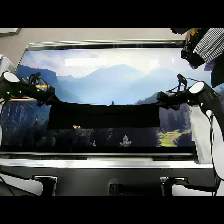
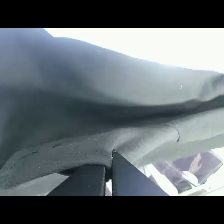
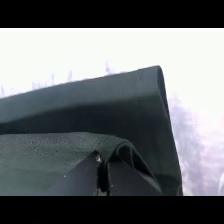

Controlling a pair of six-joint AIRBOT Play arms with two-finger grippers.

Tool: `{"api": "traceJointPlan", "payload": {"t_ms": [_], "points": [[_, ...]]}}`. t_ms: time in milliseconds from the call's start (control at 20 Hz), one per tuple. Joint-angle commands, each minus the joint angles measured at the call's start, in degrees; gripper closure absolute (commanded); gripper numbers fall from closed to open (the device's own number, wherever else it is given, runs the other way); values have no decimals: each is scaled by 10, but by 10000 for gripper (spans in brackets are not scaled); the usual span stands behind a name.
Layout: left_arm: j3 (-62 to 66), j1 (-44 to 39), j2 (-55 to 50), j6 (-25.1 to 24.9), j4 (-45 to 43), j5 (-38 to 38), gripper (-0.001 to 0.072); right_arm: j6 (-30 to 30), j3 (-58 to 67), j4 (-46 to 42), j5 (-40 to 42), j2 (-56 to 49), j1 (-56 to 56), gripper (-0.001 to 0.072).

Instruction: Fold the clothes and pants, and hang the long-sleeved shirts on hangers.

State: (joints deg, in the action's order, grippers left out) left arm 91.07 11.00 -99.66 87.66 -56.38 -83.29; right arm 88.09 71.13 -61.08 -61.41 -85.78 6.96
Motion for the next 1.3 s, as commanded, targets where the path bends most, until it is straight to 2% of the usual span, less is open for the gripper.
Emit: {"api": "traceJointPlan", "payload": {"t_ms": [0, 300, 350, 400, 450, 550, 600, 700, 850, 900, 1100, 1250], "points": [[65, -10, -56, 15, 0, -3, 691, 2, 14, -1, 9, -27, -1, 681], [85, -33, -114, 13, -2, 12, 679, 2, 14, 5, 17, -72, -1, 664], [86, -33, -114, 13, -2, 23, 624, 2, 15, 9, 10, -72, -1, 573], [93, -33, -112, 13, -4, 24, 610, 2, 21, 9, -12, -70, 4, 472], [109, -32, -110, 15, -12, 23, 601, 2, 35, 8, -43, -67, 13, 418], [156, -31, -103, 31, -43, 12, 377, -12, 63, 7, -104, -58, 52, 311], [184, -31, -101, 33, -59, 0, 377, -21, 69, 8, -125, -53, 78, 296], [244, -32, -94, 55, -83, -32, 377, -45, 65, 30, -155, -54, 127, 220], [271, -32, -63, 58, -89, -50, 378, -100, 42, 96, -163, -73, 158, 199], [271, -32, -52, 58, -96, -56, 378, -117, 34, 111, -163, -84, 157, 148], [271, -32, -32, 58, -114, -80, 378, -154, 22, 158, -155, -135, 134, 148], [271, -32, -31, 58, -115, -88, 379, -155, 22, 163, -126, -150, 120, 150]]}}
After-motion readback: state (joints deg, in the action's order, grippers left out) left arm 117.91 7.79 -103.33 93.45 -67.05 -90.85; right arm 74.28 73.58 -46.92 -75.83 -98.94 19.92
